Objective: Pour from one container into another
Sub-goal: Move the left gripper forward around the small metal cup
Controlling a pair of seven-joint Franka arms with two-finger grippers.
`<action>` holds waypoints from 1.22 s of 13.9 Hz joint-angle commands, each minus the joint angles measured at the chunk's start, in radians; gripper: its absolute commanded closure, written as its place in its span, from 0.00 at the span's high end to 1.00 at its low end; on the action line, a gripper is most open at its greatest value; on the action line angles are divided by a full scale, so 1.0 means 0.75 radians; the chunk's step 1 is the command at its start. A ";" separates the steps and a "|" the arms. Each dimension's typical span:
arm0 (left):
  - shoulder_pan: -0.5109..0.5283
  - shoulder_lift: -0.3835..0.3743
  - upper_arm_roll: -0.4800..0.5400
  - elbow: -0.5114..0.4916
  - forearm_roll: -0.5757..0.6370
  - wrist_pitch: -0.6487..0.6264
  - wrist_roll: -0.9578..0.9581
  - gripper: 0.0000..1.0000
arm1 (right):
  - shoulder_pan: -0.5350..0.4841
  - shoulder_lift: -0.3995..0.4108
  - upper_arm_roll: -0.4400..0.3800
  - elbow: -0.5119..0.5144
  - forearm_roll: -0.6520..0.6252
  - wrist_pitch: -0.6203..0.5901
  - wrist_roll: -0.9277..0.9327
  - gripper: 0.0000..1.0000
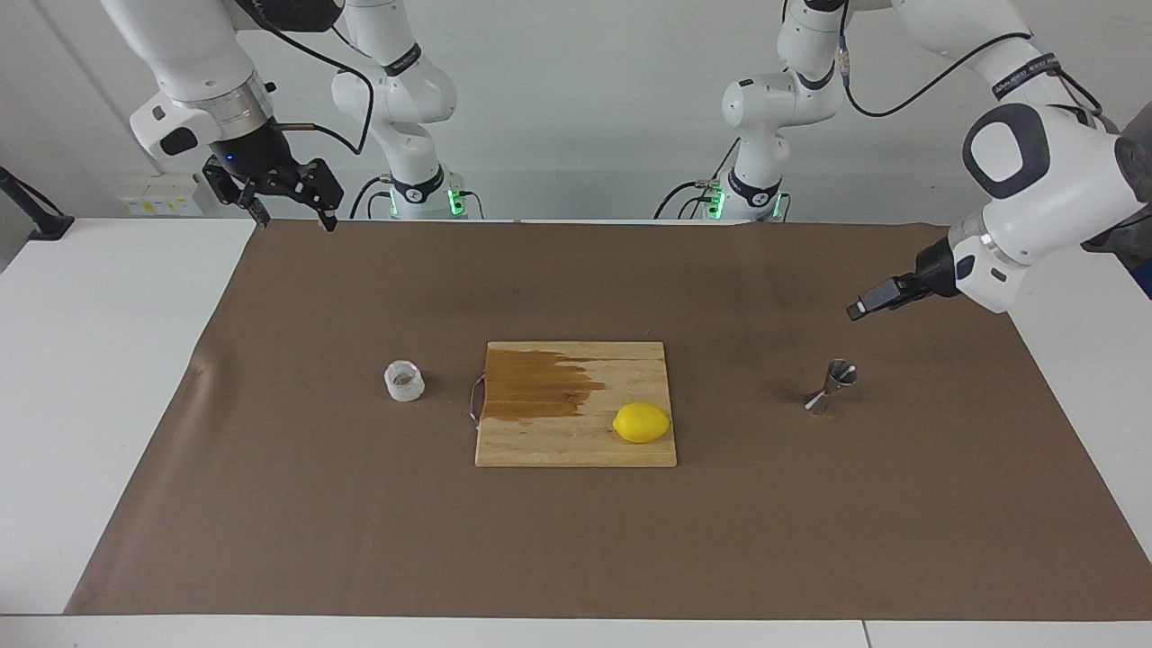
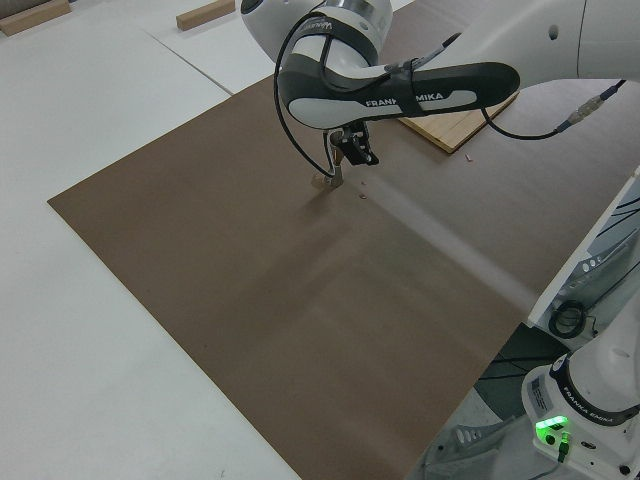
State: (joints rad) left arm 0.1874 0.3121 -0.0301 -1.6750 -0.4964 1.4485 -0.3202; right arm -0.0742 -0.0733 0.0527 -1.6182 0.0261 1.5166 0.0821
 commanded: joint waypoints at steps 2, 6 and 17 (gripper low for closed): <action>0.179 0.152 -0.137 0.147 -0.142 -0.103 -0.300 1.00 | -0.022 -0.009 0.009 0.000 0.020 -0.005 0.003 1.00; 0.321 0.273 -0.291 0.241 -0.207 -0.082 -0.487 1.00 | -0.022 -0.011 0.009 0.000 0.020 -0.005 0.003 1.00; 0.466 0.469 -0.449 0.358 -0.259 -0.019 -0.518 1.00 | -0.022 -0.011 0.010 0.000 0.020 -0.005 0.003 1.00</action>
State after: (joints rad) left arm 0.5066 0.6270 -0.3339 -1.4485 -0.6805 1.4437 -0.6798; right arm -0.0742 -0.0733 0.0527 -1.6182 0.0261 1.5166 0.0821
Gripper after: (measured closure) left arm 0.000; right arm 0.000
